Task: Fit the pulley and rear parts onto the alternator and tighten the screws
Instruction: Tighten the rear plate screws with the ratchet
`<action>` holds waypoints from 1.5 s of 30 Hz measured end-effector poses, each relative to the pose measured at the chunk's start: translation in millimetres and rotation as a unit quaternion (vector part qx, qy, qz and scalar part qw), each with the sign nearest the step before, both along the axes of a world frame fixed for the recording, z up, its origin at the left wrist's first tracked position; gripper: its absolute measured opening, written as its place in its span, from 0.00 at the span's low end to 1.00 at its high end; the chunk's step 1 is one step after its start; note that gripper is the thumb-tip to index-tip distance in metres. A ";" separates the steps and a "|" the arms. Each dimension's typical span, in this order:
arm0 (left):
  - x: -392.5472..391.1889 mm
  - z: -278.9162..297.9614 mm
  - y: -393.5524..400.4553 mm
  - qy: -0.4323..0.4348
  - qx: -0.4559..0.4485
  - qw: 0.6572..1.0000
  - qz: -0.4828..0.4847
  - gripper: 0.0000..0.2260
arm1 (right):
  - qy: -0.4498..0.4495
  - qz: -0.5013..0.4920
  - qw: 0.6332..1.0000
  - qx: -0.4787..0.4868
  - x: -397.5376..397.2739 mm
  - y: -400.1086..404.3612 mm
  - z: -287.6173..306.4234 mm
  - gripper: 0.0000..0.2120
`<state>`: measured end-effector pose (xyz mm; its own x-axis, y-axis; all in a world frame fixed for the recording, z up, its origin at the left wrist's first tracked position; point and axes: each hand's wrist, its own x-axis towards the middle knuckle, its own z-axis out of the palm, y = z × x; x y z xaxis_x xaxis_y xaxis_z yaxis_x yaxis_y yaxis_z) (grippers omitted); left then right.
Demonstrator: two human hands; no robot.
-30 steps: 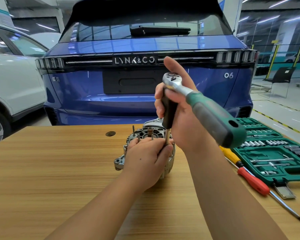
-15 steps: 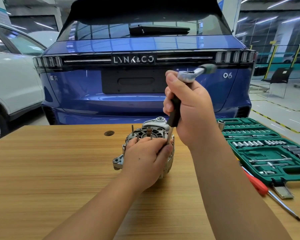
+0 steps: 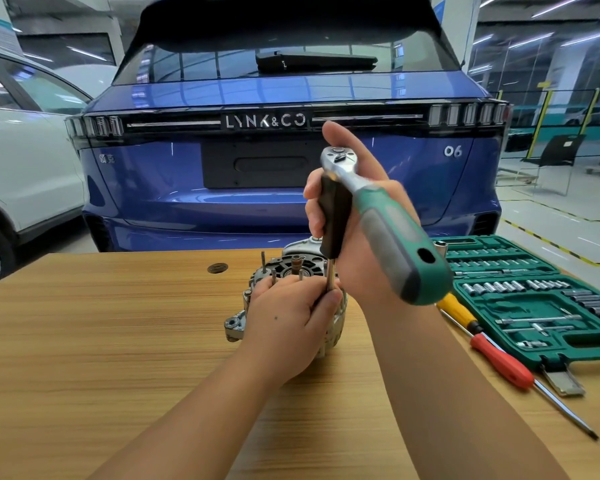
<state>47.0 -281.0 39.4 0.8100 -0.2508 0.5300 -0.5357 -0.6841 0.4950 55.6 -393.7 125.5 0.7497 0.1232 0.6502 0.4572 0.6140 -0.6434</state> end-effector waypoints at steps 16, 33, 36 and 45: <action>4.4 -1.3 0.3 -0.016 0.022 1.000 0.001 0.14 | -0.011 -0.079 0.996 -0.042 -1.7 3.7 -3.3 0.11; 3.0 -4.5 3.4 0.016 -0.015 1.000 -0.009 0.11 | -0.012 -0.058 0.996 -0.060 -6.8 6.6 0.5 0.24; 4.4 -4.2 2.0 -0.013 0.025 1.000 -0.002 0.15 | -0.002 -0.168 0.985 -0.048 -7.2 6.9 0.6 0.07; 7.1 -6.2 3.1 -0.025 0.025 0.999 -0.003 0.16 | -0.059 -0.082 0.993 -0.052 -2.3 7.9 -3.0 0.15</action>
